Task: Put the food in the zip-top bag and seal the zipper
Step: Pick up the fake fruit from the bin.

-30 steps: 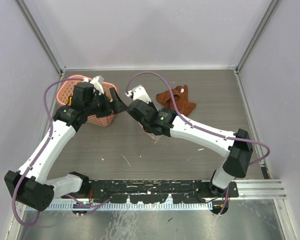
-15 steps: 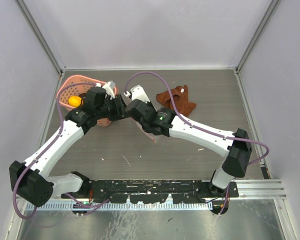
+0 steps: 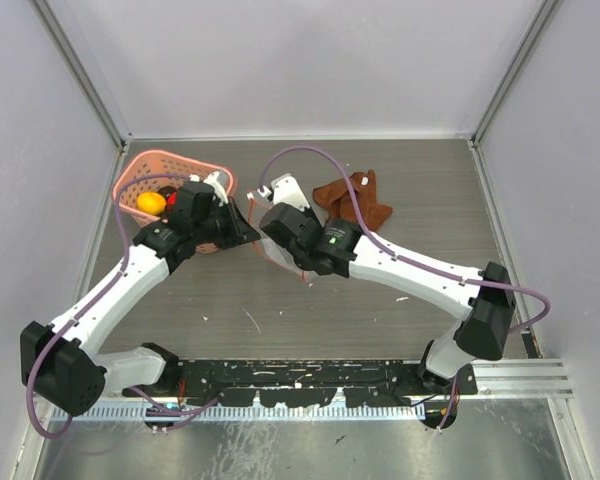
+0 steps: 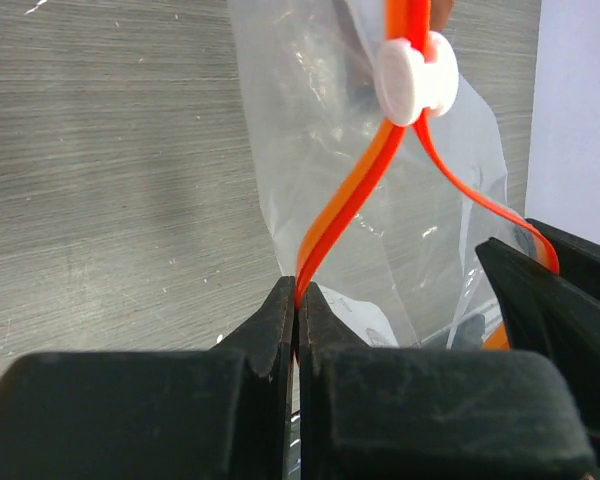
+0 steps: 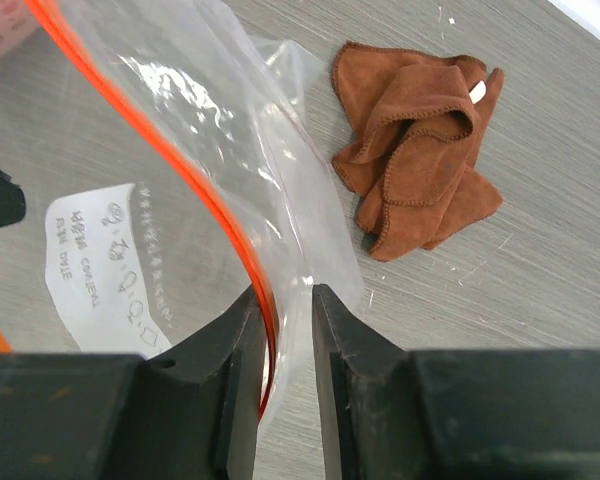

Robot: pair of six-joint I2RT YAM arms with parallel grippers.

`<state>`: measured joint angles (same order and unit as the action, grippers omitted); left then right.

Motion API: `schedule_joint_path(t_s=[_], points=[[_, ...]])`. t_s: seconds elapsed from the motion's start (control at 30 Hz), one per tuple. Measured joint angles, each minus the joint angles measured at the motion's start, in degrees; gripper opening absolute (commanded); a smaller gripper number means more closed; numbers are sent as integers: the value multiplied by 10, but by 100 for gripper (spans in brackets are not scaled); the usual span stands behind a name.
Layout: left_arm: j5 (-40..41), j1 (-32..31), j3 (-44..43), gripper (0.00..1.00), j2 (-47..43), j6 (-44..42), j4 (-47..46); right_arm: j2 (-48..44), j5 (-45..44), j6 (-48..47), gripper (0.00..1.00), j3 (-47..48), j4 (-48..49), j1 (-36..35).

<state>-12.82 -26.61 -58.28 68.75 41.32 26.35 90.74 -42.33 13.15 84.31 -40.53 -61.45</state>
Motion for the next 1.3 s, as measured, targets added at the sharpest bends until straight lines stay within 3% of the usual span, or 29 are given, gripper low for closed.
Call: schedule_joint_path(t_s=[0.13, 0.3, 0.4, 0.77, 1.3], points=[[13, 0, 4, 0, -7, 1, 1, -16, 0, 11, 29, -8, -17, -1], [28, 0, 4, 0, -10, 0, 2, -32, -2, 22, 7, -25, -32, -4], [30, 0, 4, 0, -10, -2, 3, -37, -11, 25, 1, -29, -38, -4], [21, 0, 5, 0, 6, -17, 26, -64, -61, 29, 0, -30, 9, -4], [-10, 0, -8, 32, 16, -17, 20, -47, -51, -8, 0, -43, 67, -5]])
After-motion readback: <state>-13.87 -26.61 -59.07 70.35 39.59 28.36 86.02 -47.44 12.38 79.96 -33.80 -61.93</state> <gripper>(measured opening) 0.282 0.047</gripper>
